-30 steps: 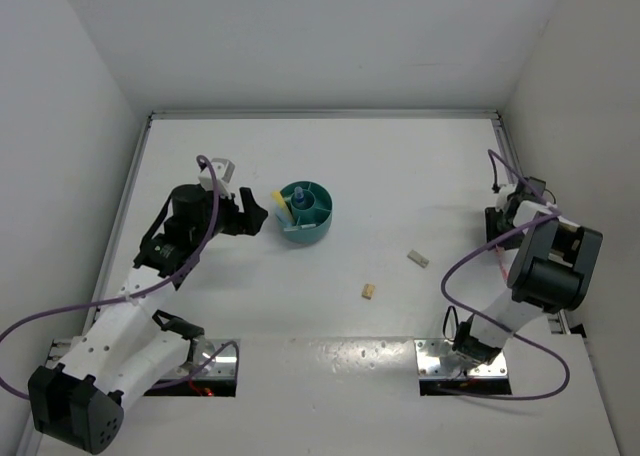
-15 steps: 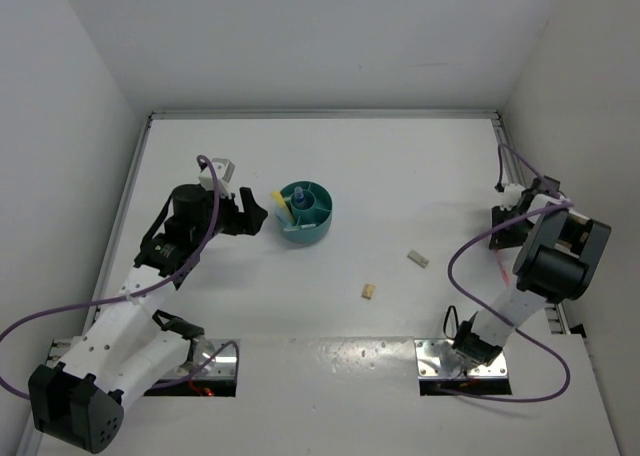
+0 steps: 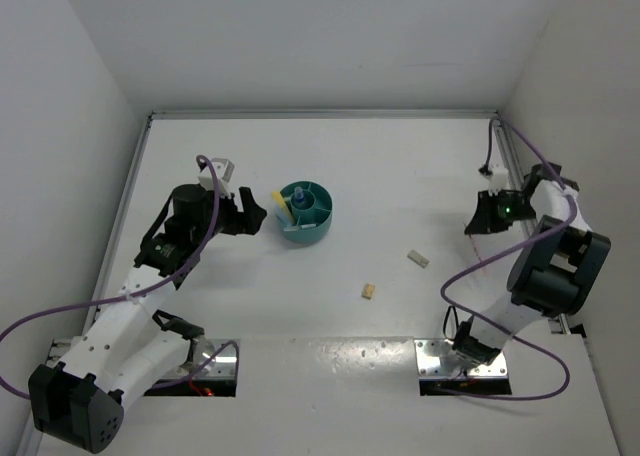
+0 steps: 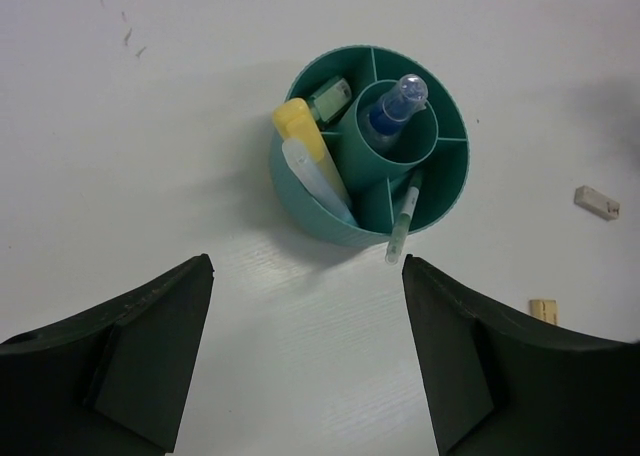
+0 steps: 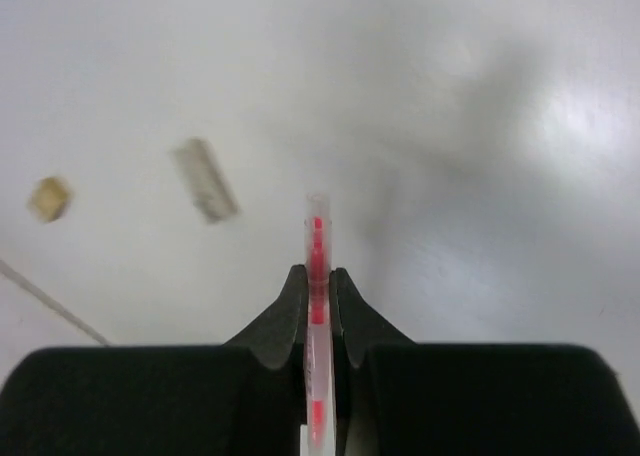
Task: Sort the stationery into containers
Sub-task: Pick up the pen from the center of the board, then place the pen in the storage box, then pick up the stationery from the center of the board.
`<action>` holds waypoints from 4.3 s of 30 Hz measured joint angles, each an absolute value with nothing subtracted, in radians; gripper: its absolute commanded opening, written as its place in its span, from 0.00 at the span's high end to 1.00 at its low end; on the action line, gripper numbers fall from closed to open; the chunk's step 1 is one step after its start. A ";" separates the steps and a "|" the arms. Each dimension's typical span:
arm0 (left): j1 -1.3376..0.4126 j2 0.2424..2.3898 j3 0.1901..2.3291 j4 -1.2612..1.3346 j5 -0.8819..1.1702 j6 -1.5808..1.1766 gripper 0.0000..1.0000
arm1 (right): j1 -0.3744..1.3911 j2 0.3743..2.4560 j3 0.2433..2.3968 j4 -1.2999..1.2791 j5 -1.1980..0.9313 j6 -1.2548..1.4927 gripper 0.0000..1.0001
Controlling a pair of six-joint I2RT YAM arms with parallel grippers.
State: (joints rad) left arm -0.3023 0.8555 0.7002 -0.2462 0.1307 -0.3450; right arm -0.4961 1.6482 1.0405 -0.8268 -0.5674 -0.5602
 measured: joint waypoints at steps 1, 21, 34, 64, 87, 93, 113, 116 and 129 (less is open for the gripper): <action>-0.302 0.855 0.700 -0.247 0.129 -0.345 0.18 | -0.484 1.636 1.092 -0.882 -0.631 -0.608 0.94; -0.278 0.838 0.700 -0.245 0.028 -0.345 0.18 | 0.257 1.655 1.509 -0.506 -0.985 -0.308 0.97; -0.242 0.838 0.700 -0.245 0.018 -0.345 0.18 | 0.466 1.799 1.462 -0.199 -0.988 -0.292 0.99; -0.242 0.831 0.700 -0.245 0.029 -0.345 0.18 | 0.553 1.982 1.414 -0.426 -1.116 -1.008 0.54; -0.241 0.804 0.698 -0.168 0.407 -0.320 0.29 | 0.501 1.526 1.180 -0.570 -0.036 -0.337 0.31; -0.241 0.801 0.698 -0.162 0.471 -0.318 0.29 | 0.482 1.524 0.937 -0.700 0.115 -0.308 0.30; -0.241 0.790 0.698 -0.162 0.486 -0.318 0.29 | 0.294 1.736 0.934 -0.654 0.033 -0.382 0.40; -0.241 0.790 0.698 -0.162 0.486 -0.318 0.29 | 0.267 1.771 0.966 -0.681 -0.020 -0.411 0.57; -0.241 0.795 0.698 -0.162 0.483 -0.318 0.29 | 0.235 1.752 1.010 -0.704 -0.215 -0.482 1.00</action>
